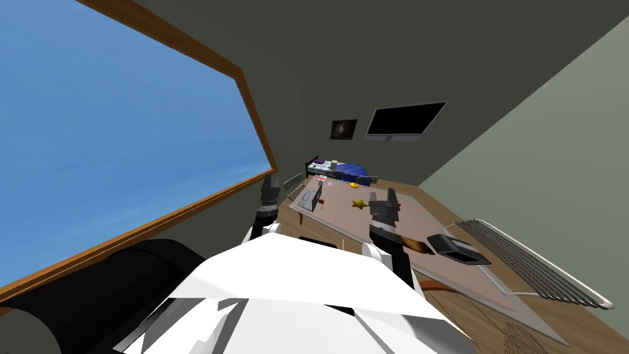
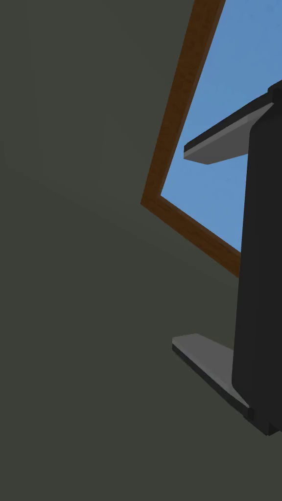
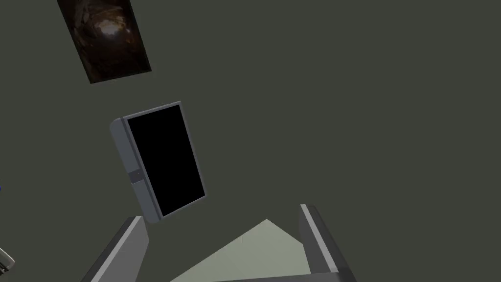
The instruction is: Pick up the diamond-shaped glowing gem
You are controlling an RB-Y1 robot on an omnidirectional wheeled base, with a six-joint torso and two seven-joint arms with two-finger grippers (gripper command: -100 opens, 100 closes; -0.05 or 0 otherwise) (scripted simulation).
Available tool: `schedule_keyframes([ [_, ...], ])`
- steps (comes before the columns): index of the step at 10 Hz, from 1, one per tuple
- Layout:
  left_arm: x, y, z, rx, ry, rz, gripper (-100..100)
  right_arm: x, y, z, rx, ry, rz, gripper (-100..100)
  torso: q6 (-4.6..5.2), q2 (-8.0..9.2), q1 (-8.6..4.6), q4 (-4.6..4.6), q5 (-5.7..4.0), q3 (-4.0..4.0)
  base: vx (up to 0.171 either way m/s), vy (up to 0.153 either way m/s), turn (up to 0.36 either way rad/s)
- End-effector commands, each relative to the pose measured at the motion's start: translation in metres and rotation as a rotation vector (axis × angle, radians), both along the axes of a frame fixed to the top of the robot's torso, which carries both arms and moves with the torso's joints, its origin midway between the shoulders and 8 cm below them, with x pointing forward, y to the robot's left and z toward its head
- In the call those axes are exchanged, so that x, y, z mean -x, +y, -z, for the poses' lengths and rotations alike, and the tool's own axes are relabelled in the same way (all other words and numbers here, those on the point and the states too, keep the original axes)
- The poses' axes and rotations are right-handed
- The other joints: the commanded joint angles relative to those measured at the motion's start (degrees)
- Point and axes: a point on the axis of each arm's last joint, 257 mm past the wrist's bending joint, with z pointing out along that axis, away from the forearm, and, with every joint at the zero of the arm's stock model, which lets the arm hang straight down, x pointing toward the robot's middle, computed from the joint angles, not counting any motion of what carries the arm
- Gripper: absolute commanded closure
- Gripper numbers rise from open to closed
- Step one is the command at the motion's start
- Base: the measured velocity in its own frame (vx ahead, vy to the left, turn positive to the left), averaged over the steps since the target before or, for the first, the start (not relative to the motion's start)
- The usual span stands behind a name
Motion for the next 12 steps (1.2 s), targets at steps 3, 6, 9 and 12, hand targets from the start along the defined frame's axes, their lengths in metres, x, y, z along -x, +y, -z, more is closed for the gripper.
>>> schedule_keyframes([
  [3, 0.000, 0.000, 0.000, 0.000, 0.000, 0.000, 0, -0.005, 0.016, 0.020, 0.040, 0.056, -0.064, -100, -0.02, 0.21, -0.05, 0.04, -0.01, 0.12, -0.065, -0.010, 0.177],
  [6, 0.000, 0.000, 0.000, 0.000, 0.000, 0.000, 0, -0.010, 0.037, 0.058, 0.058, 0.146, -0.136, -100, -0.03, 0.49, -0.06, 0.11, -0.01, 0.28, -0.132, -0.007, 0.309],
  [9, 0.000, 0.000, 0.000, 0.000, 0.000, 0.000, 0, -0.011, 0.063, 0.114, 0.081, 0.272, -0.215, -100, -0.02, 0.65, -0.04, 0.14, -0.01, 0.37, -0.177, 0.009, 0.410],
  [12, 0.000, 0.000, 0.000, 0.000, 0.000, 0.000, 0, -0.004, 0.091, 0.183, 0.137, 0.424, -0.300, -100, -0.01, 0.68, 0.05, 0.16, 0.01, 0.40, -0.164, 0.052, 0.472],
])
